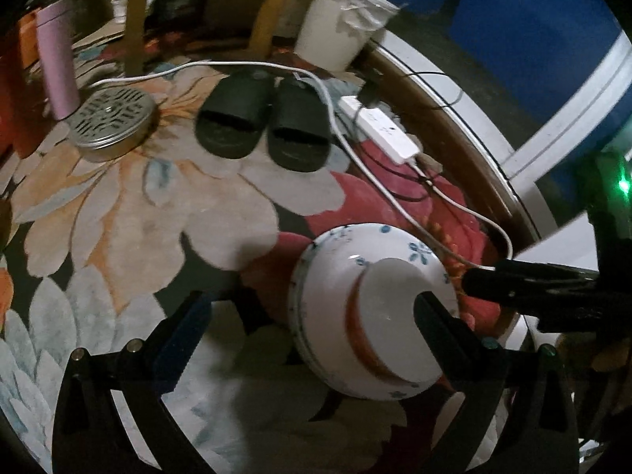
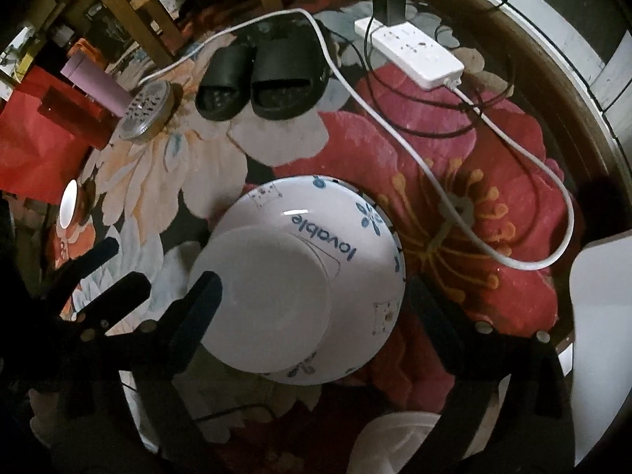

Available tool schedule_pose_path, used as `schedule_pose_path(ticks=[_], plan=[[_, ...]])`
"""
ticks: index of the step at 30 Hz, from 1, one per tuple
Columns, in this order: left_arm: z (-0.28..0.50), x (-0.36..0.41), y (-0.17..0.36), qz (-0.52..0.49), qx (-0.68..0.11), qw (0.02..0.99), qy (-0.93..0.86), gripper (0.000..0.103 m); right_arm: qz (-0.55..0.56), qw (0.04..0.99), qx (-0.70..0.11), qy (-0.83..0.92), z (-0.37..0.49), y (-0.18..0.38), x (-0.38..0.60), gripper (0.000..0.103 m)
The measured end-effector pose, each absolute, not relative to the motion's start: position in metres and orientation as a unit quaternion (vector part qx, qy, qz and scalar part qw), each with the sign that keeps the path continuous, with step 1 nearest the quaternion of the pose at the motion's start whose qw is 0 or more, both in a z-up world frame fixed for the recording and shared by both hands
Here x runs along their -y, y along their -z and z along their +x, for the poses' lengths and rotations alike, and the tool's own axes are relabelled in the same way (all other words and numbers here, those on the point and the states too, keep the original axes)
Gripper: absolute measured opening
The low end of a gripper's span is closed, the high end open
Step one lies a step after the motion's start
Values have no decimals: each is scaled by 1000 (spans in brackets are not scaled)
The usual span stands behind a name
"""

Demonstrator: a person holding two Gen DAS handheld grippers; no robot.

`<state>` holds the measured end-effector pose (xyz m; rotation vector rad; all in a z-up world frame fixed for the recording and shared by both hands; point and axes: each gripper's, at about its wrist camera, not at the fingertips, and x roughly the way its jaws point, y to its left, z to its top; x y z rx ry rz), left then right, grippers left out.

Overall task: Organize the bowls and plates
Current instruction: 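Withdraw the right gripper and move it toward the other small bowl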

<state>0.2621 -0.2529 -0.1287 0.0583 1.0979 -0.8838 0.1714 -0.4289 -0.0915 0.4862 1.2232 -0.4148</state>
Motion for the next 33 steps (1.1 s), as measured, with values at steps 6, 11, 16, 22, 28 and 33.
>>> schedule_pose_path(ticks=[6,11,16,22,28,33], plan=[[270,240,131,22,-506,770,388,102,223,768,-570,188,175,95,422,98],[274,230,131,21,-508,773,379,102,218,772,-567,186,180,94,414,98],[278,220,133,20,-511,774,373,102,216,774,-567,181,184,96,407,98],[282,206,135,19,-515,777,363,102,213,776,-566,179,189,97,398,98],[287,190,137,15,-517,781,350,102,209,780,-564,176,195,98,390,98],[292,175,138,10,-519,784,340,102,201,783,-562,172,201,98,381,98]])
